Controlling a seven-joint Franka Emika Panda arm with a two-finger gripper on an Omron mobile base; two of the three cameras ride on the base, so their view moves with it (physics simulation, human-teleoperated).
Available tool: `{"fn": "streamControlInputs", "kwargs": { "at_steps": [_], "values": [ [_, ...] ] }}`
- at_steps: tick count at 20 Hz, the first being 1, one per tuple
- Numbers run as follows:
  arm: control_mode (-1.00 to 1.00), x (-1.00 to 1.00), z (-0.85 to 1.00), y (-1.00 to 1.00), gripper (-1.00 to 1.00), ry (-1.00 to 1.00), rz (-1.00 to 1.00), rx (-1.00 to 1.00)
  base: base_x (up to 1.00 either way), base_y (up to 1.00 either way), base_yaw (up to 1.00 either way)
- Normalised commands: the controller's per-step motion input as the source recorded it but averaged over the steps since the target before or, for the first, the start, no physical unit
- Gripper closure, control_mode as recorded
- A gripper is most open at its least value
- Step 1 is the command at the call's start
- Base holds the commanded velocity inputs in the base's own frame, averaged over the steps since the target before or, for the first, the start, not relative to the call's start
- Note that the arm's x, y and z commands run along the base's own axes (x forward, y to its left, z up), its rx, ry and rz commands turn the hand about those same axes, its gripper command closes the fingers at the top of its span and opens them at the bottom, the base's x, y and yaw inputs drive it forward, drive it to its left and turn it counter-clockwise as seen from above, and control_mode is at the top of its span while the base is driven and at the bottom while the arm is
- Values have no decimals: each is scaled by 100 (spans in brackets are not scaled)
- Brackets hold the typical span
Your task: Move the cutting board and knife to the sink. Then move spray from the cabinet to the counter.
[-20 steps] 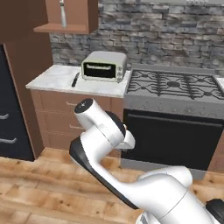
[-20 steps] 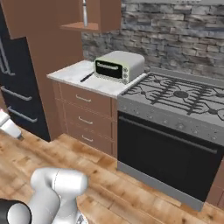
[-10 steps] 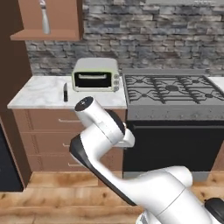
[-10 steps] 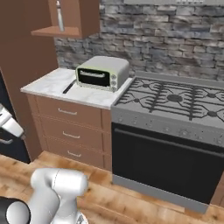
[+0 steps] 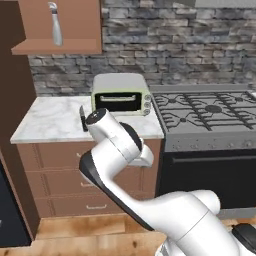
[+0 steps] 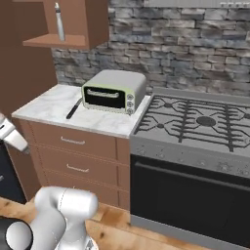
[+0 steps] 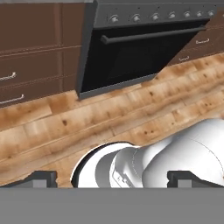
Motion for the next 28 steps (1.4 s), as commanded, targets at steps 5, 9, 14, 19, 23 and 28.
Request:
{"fn": "streamControlInputs", "kwargs": {
  "at_steps": [5, 9, 14, 19, 23, 28],
  "values": [
    [100, 0, 0, 0, -100, 0, 0, 0, 59, 51, -15],
    [100, 0, 0, 0, -100, 0, 0, 0, 58, 47, -14],
    [100, 0, 0, 0, -100, 0, 0, 0, 49, 25, -6],
    [100, 0, 0, 0, -100, 0, 0, 0, 53, 51, -5],
    [100, 0, 0, 0, -100, 0, 0, 0, 46, 50, -3],
    [100, 0, 0, 0, -100, 0, 0, 0, 48, 43, -2]
  ]
}}
